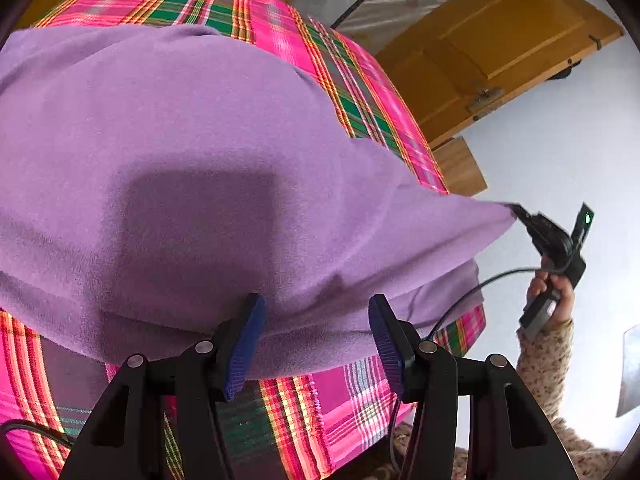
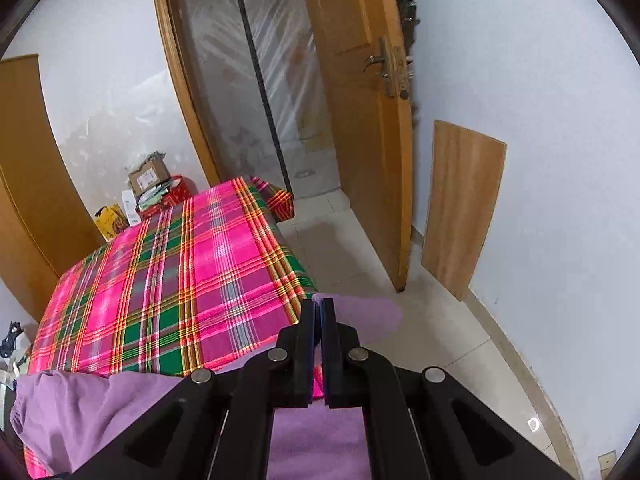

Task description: Fold clothes

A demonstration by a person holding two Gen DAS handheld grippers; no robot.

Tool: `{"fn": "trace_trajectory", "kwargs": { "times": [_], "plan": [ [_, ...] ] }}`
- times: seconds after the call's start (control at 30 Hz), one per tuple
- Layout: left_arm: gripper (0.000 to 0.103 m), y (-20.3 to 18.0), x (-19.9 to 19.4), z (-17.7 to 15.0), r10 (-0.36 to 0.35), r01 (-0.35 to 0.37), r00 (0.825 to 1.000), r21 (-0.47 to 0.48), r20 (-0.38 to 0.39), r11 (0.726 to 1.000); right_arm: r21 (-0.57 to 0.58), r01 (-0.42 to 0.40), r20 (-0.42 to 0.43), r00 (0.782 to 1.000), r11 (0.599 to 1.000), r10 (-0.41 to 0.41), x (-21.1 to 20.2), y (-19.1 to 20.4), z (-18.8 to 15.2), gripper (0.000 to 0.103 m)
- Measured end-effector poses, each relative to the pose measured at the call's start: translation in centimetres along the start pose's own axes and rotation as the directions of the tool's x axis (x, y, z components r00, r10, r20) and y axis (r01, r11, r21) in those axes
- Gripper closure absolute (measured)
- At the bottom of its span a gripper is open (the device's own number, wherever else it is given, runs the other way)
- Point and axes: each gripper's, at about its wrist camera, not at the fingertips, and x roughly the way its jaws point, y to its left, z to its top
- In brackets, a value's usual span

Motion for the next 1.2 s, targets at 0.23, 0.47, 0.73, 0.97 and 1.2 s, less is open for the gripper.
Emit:
{"fn": "trace_trajectory", "kwargs": {
  "times": [0.23,0.47,0.73,0.97,1.2],
  "plan": [
    [0.047,0.1,-0.2,-0.2,0.013,-0.013,1.000,0.015,-0.001,1.000,0.008,0.020,0.032,0.999,1.000,-0.020,-2.5,-1.3,-1.7,0.100],
    [0.047,0.2,-0.3,-0.2,0.011,-0.011,1.000,0.021,-0.002,1.000,0.016,0.060,0.037,0.997,0.998,-0.060,-3.9,-2.8,-5.0,0.100],
    [0.047,-0.9,-0.3,-0.4,0.086,-0.085,0.996,0.102,-0.005,0.991,0.053,0.100,-0.016,0.995,0.994,-0.099,-2.9,-4.7,-8.3,0.100],
    [0.047,-4.4,1.0,-1.9,0.268,-0.261,0.963,0.374,0.036,0.890,0.066,0.078,-0.011,0.997,0.995,-0.078,-3.0,-4.8,-8.2,0.100],
    [0.046,-6.1,1.3,-2.6,0.267,-0.264,0.961,0.517,0.070,0.814,0.069,0.068,-0.013,0.998,0.995,-0.067,-3.2,-4.7,-8.3,0.100]
  ]
}}
